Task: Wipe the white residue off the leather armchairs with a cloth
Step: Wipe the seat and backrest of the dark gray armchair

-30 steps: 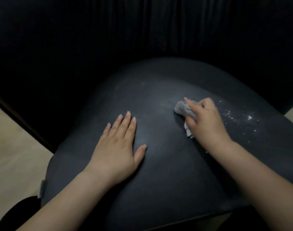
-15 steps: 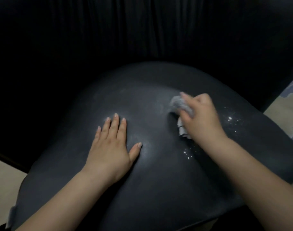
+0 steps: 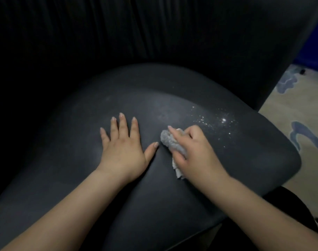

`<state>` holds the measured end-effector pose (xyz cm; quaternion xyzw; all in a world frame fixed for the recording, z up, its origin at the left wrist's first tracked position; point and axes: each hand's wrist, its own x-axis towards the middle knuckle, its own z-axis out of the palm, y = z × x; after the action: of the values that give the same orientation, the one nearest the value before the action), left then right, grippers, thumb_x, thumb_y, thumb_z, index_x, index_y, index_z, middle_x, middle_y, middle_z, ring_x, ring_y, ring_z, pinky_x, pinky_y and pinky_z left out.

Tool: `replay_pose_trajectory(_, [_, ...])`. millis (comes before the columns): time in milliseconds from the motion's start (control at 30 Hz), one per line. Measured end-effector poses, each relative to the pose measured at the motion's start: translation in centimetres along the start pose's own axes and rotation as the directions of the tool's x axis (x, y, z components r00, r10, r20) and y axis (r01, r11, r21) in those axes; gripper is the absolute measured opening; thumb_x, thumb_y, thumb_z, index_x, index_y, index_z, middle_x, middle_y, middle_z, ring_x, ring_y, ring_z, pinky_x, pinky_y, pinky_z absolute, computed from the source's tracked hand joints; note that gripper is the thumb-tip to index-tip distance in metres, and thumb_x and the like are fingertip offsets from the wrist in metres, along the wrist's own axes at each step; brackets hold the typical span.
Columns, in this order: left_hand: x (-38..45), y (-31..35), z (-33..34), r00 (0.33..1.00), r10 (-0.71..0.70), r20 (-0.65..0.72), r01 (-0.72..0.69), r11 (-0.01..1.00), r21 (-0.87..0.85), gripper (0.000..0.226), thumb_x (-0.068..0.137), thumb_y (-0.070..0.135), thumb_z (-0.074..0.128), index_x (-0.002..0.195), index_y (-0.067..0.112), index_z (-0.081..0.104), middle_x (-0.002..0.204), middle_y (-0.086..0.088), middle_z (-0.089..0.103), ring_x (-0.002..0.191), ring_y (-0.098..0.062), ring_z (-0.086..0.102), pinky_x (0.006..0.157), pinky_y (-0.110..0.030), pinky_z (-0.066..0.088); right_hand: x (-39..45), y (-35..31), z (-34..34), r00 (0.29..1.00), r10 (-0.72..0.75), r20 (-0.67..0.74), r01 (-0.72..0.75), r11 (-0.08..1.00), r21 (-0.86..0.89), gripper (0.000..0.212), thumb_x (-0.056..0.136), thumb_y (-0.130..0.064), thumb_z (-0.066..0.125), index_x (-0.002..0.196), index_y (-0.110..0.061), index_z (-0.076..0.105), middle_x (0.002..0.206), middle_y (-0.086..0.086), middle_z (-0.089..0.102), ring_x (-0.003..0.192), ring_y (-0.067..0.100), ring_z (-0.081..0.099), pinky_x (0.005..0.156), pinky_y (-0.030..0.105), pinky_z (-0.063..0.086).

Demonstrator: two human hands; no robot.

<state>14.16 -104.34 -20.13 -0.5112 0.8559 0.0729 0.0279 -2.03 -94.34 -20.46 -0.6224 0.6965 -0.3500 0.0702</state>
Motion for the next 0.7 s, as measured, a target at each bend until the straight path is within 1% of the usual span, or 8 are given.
replay_pose_trajectory(67, [0.6, 0.5, 0.2, 1.0, -0.014, -0.005, 0.014, 1.0, 0.0, 0.098, 0.077, 0.079, 0.003, 0.153, 0.018, -0.007, 0.159, -0.017, -0.013, 0.146, -0.035, -0.014, 0.115, -0.057, -0.004, -0.2, 0.7, -0.6, 1.0, -0.002, 0.004, 0.002, 0.999, -0.043, 0.056, 0.081, -0.009, 0.065, 0.133, -0.023, 0.055, 0.092, 0.004, 0.041, 0.082, 0.023, 0.05, 0.073, 0.035, 0.048])
replay_pose_trajectory(133, [0.8, 0.4, 0.2, 1.0, -0.013, -0.008, 0.013, 1.0, 0.006, 0.099, 0.076, 0.081, 0.002, 0.153, 0.019, -0.007, 0.159, -0.017, -0.013, 0.146, -0.034, -0.014, 0.116, -0.057, -0.004, 1.4, 2.6, -1.9, 0.995, 0.085, -0.06, -0.089, 0.993, -0.079, 0.051, 0.084, -0.008, 0.062, 0.133, -0.021, 0.056, 0.096, 0.006, 0.042, 0.084, 0.025, 0.051, 0.081, 0.04, 0.049])
replay_pose_trajectory(233, [0.6, 0.3, 0.2, 1.0, -0.004, -0.009, 0.004, 1.0, 0.011, 0.099, 0.075, 0.081, 0.0, 0.153, 0.02, -0.007, 0.159, -0.016, -0.014, 0.146, -0.032, -0.015, 0.116, -0.056, -0.004, 2.6, 4.3, -3.6, 0.967, 0.201, -0.156, -0.216, 0.972, -0.09, 0.048, 0.088, -0.011, 0.062, 0.135, -0.02, 0.054, 0.101, 0.005, 0.042, 0.093, 0.02, 0.05, 0.089, 0.019, 0.037])
replay_pose_trajectory(300, [0.6, 0.4, 0.1, 1.0, -0.008, -0.017, 0.008, 1.0, 0.008, 0.099, 0.076, 0.081, 0.002, 0.153, 0.02, -0.006, 0.159, -0.016, -0.013, 0.146, -0.032, -0.015, 0.116, -0.055, -0.004, 1.8, 2.6, -3.1, 0.972, 0.171, -0.16, -0.178, 0.984, -0.03, 0.048, 0.086, -0.013, 0.065, 0.133, -0.017, 0.056, 0.098, 0.002, 0.041, 0.091, 0.013, 0.047, 0.085, 0.012, 0.033])
replay_pose_trajectory(400, [0.7, 0.6, 0.0, 0.999, -0.019, -0.027, 0.019, 1.0, 0.002, 0.096, 0.078, 0.078, 0.007, 0.154, 0.019, -0.002, 0.16, -0.016, -0.01, 0.147, -0.032, -0.012, 0.117, -0.055, -0.003, -0.8, -0.5, -1.0, 1.0, -0.001, -0.005, 0.001, 1.0, -0.005, 0.05, 0.08, -0.016, 0.06, 0.13, -0.017, 0.059, 0.093, 0.006, 0.044, 0.082, 0.018, 0.049, 0.077, 0.028, 0.047])
replay_pose_trajectory(500, [0.7, 0.6, 0.1, 0.999, -0.015, -0.041, 0.015, 1.0, -0.004, 0.096, 0.078, 0.078, 0.009, 0.153, 0.02, -0.001, 0.16, -0.016, -0.009, 0.147, -0.032, -0.011, 0.117, -0.054, -0.003, -0.4, 0.9, -1.4, 0.999, 0.035, 0.015, -0.034, 0.998, -0.061, 0.053, 0.077, -0.006, 0.064, 0.129, -0.016, 0.06, 0.092, 0.015, 0.047, 0.082, 0.033, 0.052, 0.072, 0.044, 0.051])
replay_pose_trajectory(600, [0.6, 0.5, 0.1, 0.999, -0.011, -0.037, 0.011, 1.0, 0.009, 0.096, 0.078, 0.079, 0.007, 0.153, 0.02, -0.002, 0.16, -0.015, -0.009, 0.147, -0.031, -0.012, 0.117, -0.053, -0.003, 1.7, 3.7, -3.1, 0.982, 0.161, -0.095, -0.173, 0.976, -0.13, 0.052, 0.084, -0.008, 0.062, 0.134, -0.02, 0.055, 0.098, 0.009, 0.042, 0.091, 0.028, 0.05, 0.083, 0.042, 0.047])
replay_pose_trajectory(700, [0.6, 0.4, 0.2, 0.999, -0.014, -0.043, 0.015, 1.0, 0.015, 0.095, 0.078, 0.078, 0.007, 0.153, 0.02, -0.003, 0.16, -0.015, -0.009, 0.147, -0.031, -0.011, 0.117, -0.053, -0.003, 1.8, 2.3, -2.2, 0.978, 0.183, -0.103, -0.185, 0.983, -0.01, 0.048, 0.087, -0.013, 0.064, 0.134, -0.019, 0.055, 0.099, 0.004, 0.041, 0.088, 0.025, 0.052, 0.085, 0.034, 0.046])
